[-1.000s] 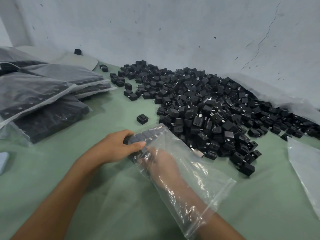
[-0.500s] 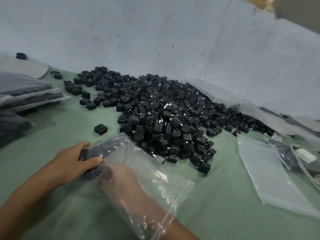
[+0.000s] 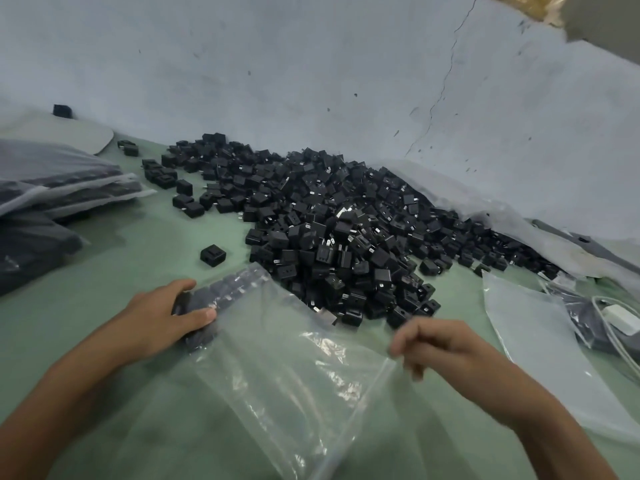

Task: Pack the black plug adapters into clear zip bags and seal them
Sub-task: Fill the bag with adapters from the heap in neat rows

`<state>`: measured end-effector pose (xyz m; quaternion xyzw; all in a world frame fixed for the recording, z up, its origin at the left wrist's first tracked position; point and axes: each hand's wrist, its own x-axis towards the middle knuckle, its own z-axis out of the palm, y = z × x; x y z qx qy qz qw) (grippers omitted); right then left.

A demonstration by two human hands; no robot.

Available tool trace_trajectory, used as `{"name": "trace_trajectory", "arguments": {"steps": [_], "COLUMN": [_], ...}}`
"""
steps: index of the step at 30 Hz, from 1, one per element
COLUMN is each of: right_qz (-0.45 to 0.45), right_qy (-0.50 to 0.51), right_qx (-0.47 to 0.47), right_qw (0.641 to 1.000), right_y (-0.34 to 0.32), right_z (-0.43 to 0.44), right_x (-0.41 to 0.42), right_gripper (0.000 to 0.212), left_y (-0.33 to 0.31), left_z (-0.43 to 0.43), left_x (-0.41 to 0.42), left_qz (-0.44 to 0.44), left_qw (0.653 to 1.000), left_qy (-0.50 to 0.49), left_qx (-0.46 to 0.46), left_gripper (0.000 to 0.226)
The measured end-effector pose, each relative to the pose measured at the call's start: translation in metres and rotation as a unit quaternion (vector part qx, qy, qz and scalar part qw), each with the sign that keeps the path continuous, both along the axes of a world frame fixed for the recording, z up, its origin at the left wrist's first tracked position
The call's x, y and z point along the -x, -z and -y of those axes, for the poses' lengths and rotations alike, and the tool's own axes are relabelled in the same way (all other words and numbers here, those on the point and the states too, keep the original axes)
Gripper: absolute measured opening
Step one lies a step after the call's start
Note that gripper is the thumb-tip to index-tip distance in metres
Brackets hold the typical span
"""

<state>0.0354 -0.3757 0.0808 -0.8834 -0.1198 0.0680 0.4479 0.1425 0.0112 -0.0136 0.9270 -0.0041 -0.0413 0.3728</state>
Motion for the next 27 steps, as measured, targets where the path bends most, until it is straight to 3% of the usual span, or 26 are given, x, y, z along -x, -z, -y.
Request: {"name": "trace_trajectory", "arguments": {"steps": [2, 7, 12, 14, 16, 18, 20, 21, 24, 27], "right_qz": [0.076, 0.077, 0.059, 0.062, 0.069, 0.027, -0.049, -0.076, -0.123, -0.119], "right_qy": [0.002, -0.097, -0.083, -0.052, 0.003, 0.102, 0.167, 0.180, 0.186, 0.188], "right_qx": [0.089, 0.371, 0.419, 0.407, 0.321, 0.084, -0.185, -0.260, -0.343, -0.348], "right_qw": [0.993, 0.921, 0.902, 0.910, 0.945, 0.991, 0.967, 0.945, 0.913, 0.911], "right_y": [0.004, 0.039, 0.049, 0.050, 0.051, 0.049, 0.044, 0.042, 0.038, 0.033], "right_z": [-0.015, -0.050, -0.045, -0.038, -0.029, -0.020, -0.013, -0.009, -0.003, 0.005], "right_x": [-0.035, -0.099, -0.107, -0.101, -0.091, -0.078, -0.067, -0.062, -0.050, -0.035], "right_gripper": [0.028, 0.047, 0.040, 0.035, 0.025, 0.017, 0.025, 0.028, 0.028, 0.028], "left_y": [-0.001, -0.002, -0.002, -0.002, -0.002, -0.001, -0.001, -0.002, -0.003, -0.004], "left_z": [0.000, 0.000, -0.002, -0.002, -0.001, -0.001, -0.001, -0.002, -0.001, 0.000], "left_x": [0.000, 0.002, 0.000, -0.001, 0.000, 0.000, 0.000, -0.001, -0.001, -0.001], "left_qz": [0.000, 0.003, 0.005, 0.001, 0.002, 0.005, 0.006, 0.006, 0.004, 0.003], "left_qw": [1.000, 1.000, 1.000, 1.000, 1.000, 1.000, 1.000, 1.000, 1.000, 0.999], "left_qy": [0.003, 0.012, 0.016, 0.017, 0.016, 0.013, 0.013, 0.014, 0.017, 0.019], "left_qx": [-0.008, -0.014, -0.017, -0.015, -0.017, -0.019, -0.023, -0.025, -0.026, -0.028], "left_gripper": [0.077, 0.079, 0.081, 0.082, 0.081, 0.081, 0.080, 0.080, 0.080, 0.081]}}
